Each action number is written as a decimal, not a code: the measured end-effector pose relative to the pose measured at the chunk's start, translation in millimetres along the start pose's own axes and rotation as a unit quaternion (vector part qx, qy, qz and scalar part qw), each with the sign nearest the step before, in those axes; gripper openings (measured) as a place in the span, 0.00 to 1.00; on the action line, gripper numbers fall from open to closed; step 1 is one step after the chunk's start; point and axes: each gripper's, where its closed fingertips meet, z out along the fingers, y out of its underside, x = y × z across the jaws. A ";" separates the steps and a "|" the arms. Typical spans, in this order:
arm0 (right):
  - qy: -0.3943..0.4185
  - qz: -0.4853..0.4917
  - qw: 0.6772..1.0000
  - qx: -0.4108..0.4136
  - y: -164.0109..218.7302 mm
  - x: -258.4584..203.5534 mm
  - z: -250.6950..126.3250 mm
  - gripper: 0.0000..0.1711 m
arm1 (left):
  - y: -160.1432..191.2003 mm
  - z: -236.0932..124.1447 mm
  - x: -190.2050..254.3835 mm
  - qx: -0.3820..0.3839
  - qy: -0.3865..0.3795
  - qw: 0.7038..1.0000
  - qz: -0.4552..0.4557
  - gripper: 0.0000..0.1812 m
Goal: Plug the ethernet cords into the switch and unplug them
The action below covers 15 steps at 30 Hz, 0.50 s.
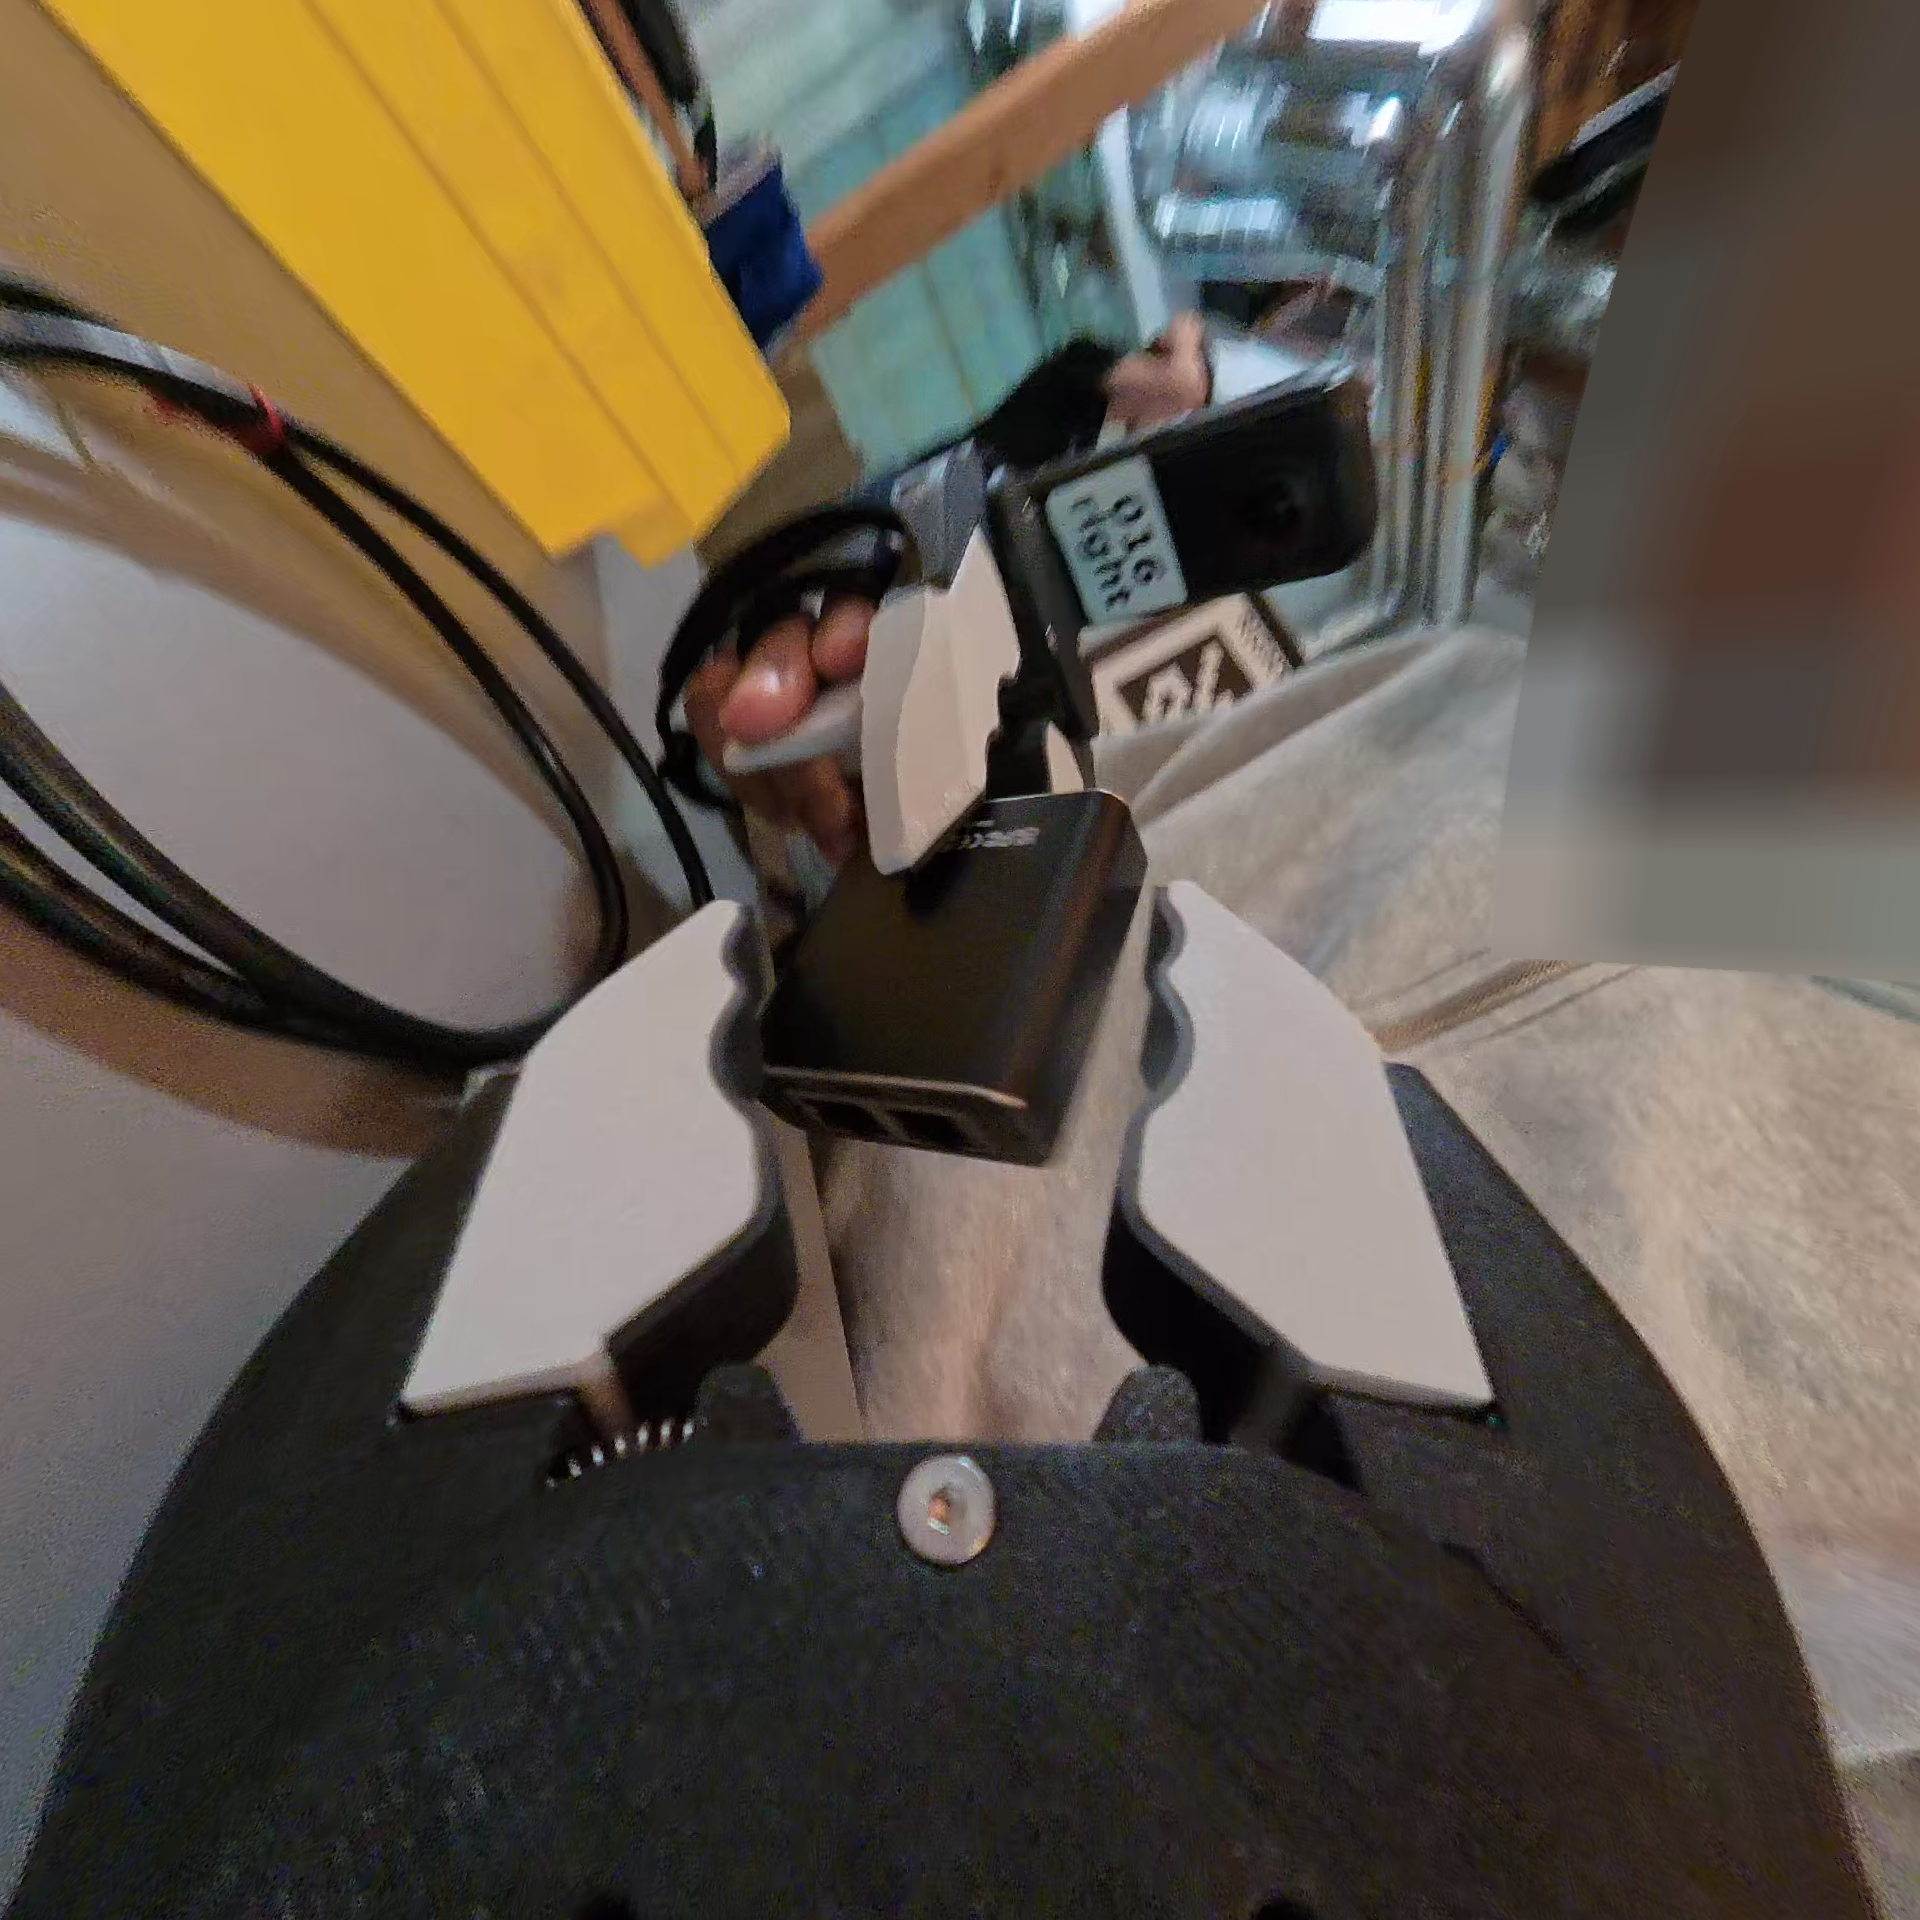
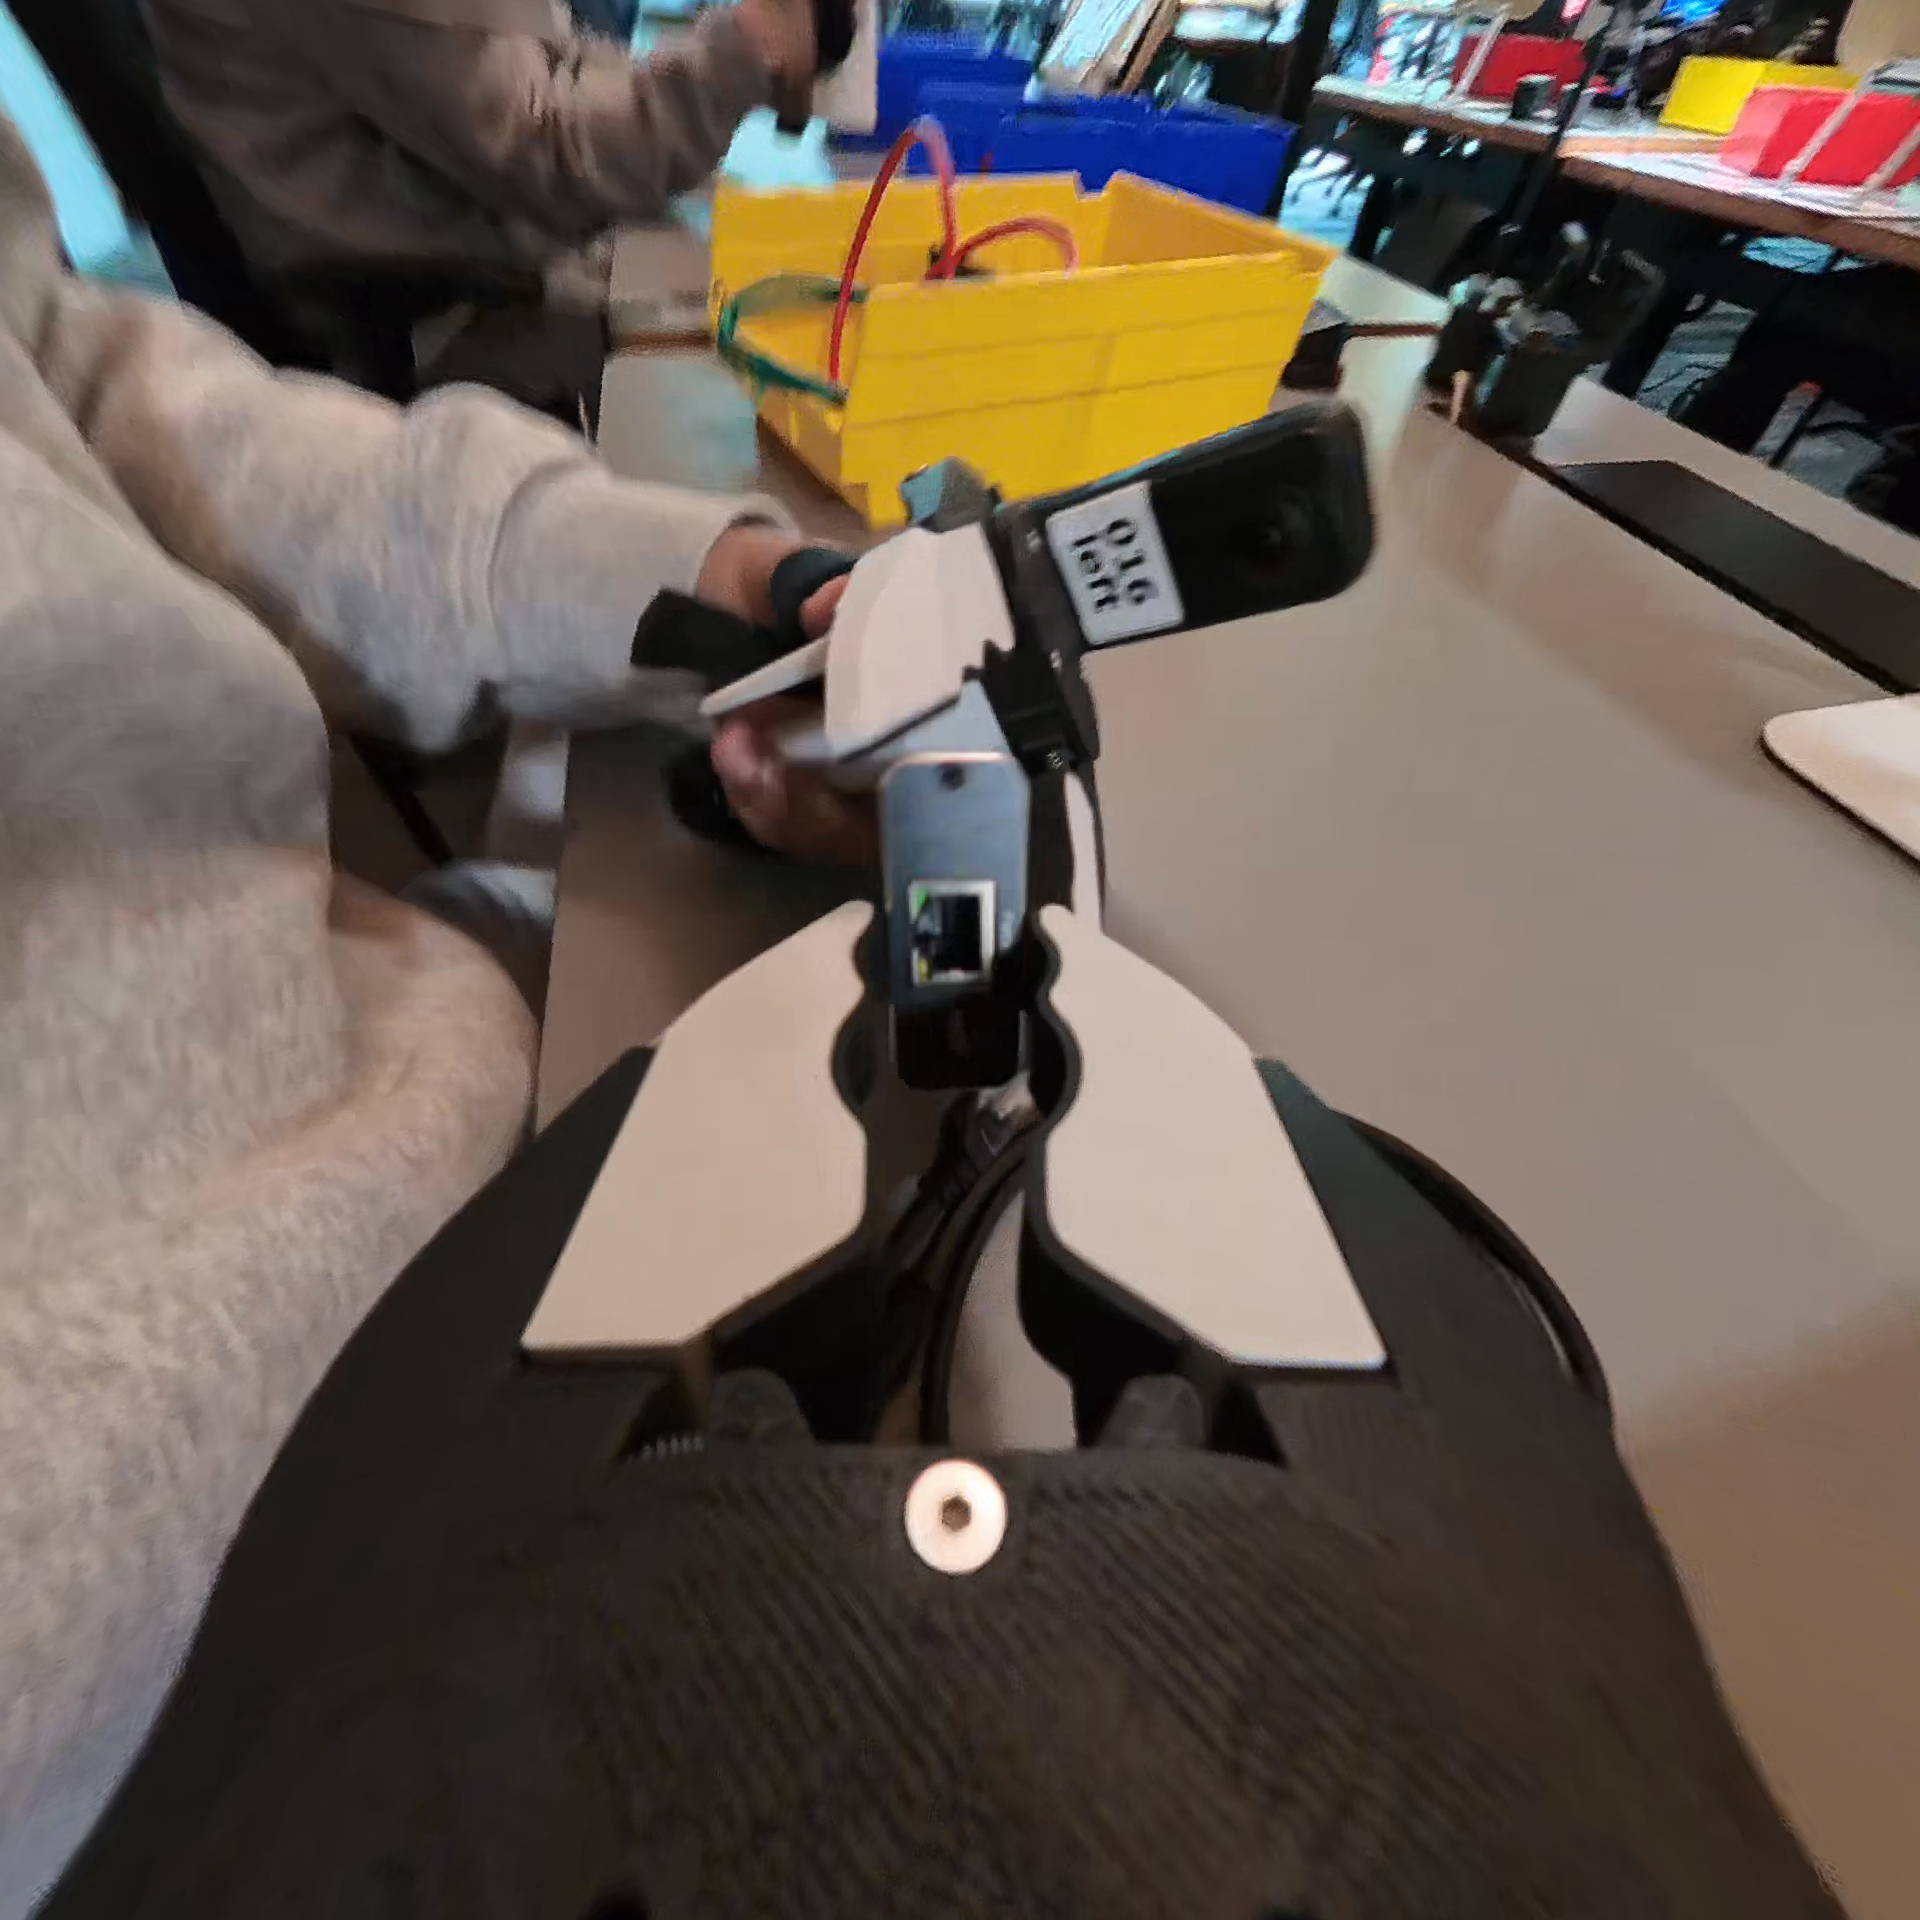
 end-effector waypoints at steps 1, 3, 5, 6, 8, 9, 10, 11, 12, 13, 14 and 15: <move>0.001 0.041 0.999 0.025 -6.8 5.9 -4.0 0.14 | -9.6 -2.8 1.9 0.033 0.003 0.999 0.007 0.45; -0.011 0.127 0.989 0.071 -15.9 17.1 -13.2 0.14 | -24.6 -9.1 6.6 0.083 0.002 0.996 0.038 0.50; -0.020 0.208 0.972 0.106 -18.4 29.9 -19.9 0.14 | -31.3 -11.1 7.6 0.104 -0.018 0.991 0.081 0.51; -0.026 0.245 0.961 0.123 -19.1 35.0 -22.2 0.14 | -32.7 -10.2 7.4 0.109 -0.032 0.988 0.108 0.50; -0.041 0.306 0.938 0.156 -21.6 41.1 -26.0 0.14 | -34.8 -5.6 6.2 0.118 -0.053 0.981 0.145 0.50; -0.049 0.328 0.927 0.176 -24.8 42.5 -28.1 0.14 | -34.3 -2.3 3.7 0.117 -0.061 0.980 0.146 0.50; -0.058 0.345 0.916 0.194 -28.0 43.1 -30.0 0.14 | -33.4 1.2 0.6 0.116 -0.066 0.981 0.142 0.50; -0.066 0.359 0.907 0.208 -30.7 43.3 -31.2 0.14 | -32.1 4.9 -2.9 0.117 -0.070 0.981 0.137 0.50; -0.072 0.369 0.900 0.218 -32.5 43.1 -31.3 0.14 | -30.2 9.0 -6.8 0.117 -0.074 0.982 0.131 0.49; -0.077 0.376 0.896 0.224 -33.7 42.2 -30.8 0.14 | -27.5 13.7 -10.3 0.114 -0.077 0.982 0.127 0.49; -0.080 0.379 0.893 0.228 -34.7 40.9 -29.9 0.14 | -24.7 18.8 -12.5 0.110 -0.077 0.983 0.123 0.47; -0.080 0.380 0.892 0.231 -35.6 39.8 -28.7 0.14 | -21.9 24.6 -13.1 0.107 -0.074 0.984 0.119 0.45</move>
